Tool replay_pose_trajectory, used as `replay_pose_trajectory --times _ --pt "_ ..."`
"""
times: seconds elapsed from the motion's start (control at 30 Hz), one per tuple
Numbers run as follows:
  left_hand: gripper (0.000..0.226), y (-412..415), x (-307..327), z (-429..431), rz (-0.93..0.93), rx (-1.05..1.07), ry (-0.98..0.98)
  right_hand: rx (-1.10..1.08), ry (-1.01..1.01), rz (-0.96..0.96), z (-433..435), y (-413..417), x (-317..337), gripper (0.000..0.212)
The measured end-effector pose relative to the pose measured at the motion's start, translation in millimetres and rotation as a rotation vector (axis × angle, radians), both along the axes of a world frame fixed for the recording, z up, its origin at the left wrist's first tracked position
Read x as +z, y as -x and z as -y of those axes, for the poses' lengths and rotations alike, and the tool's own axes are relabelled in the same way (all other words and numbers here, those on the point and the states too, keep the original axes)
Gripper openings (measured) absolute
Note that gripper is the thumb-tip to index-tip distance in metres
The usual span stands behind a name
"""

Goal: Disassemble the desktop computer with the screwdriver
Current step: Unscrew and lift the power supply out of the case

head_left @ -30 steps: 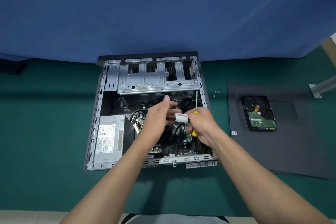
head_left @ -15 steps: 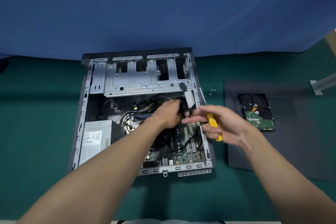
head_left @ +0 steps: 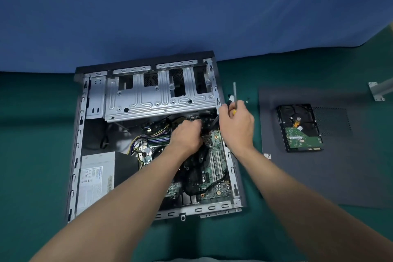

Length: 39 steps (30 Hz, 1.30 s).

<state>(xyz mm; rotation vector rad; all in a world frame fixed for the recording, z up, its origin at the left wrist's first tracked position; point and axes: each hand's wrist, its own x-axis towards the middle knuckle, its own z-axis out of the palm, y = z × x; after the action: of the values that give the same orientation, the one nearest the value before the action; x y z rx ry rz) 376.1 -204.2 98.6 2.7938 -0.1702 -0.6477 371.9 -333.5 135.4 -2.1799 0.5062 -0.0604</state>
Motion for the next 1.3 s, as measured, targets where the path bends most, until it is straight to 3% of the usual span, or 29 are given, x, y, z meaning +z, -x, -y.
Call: replay_pose_trajectory --times 0.1,0.2,0.27,0.57,0.7,0.87,1.03,1.13,1.3 --pt "0.016 -14.1 -1.6 3.3 0.037 -0.101 -0.154 0.059 0.229 -0.026 -4.4 -1.9 -4.3 0.022" --pt "0.003 -21.8 -7.0 5.3 -0.009 -0.108 -0.162 0.079 0.302 -0.065 -4.0 -3.8 -4.5 0.032" --pt "0.008 -23.7 -10.3 4.4 -0.028 -0.116 -0.146 0.086 0.339 -0.068 -4.4 -4.2 -4.2 0.035" --pt "0.021 -7.9 -11.7 4.6 0.085 -0.197 -0.186 0.095 0.357 -0.051 -4.5 -4.7 -6.0 0.034" --pt "0.011 -9.9 -14.9 1.1 0.063 -0.020 -0.079 0.087 0.373 -0.040 -4.7 -5.7 -6.8 0.031" --pt "0.016 1.8 -16.2 5.7 0.205 -0.143 0.033 0.081 0.381 -0.030 -4.1 -5.7 -5.7 0.026" --pt "0.012 17.1 -8.8 4.8 0.303 -0.121 0.025 0.065 0.394 -0.009 -6.0 -5.5 -6.0 0.028" --pt "0.016 32.9 10.8 2.1 0.378 -0.032 0.000 0.048 0.278 0.035 -3.7 -3.7 -1.5 0.027" --pt "0.037 65.4 30.0 -10.1 0.598 0.040 0.116 0.012 -0.135 0.079 16.1 13.4 17.1 0.027"
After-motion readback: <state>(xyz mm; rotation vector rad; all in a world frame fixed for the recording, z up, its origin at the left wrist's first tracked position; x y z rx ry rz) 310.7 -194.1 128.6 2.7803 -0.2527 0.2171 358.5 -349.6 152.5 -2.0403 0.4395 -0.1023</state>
